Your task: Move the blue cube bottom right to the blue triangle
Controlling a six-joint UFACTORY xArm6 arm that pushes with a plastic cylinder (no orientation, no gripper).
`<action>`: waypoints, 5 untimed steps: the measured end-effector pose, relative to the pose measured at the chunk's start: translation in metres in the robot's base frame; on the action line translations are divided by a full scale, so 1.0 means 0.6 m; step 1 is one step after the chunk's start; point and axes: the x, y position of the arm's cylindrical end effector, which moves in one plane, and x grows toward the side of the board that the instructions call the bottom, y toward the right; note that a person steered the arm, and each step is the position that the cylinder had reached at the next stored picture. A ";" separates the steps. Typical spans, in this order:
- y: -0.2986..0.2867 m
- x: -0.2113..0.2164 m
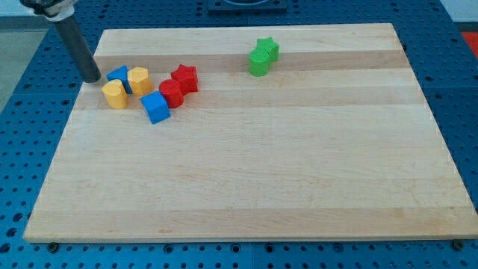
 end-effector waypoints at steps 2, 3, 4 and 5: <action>0.066 0.012; 0.093 0.032; 0.138 0.038; 0.173 0.041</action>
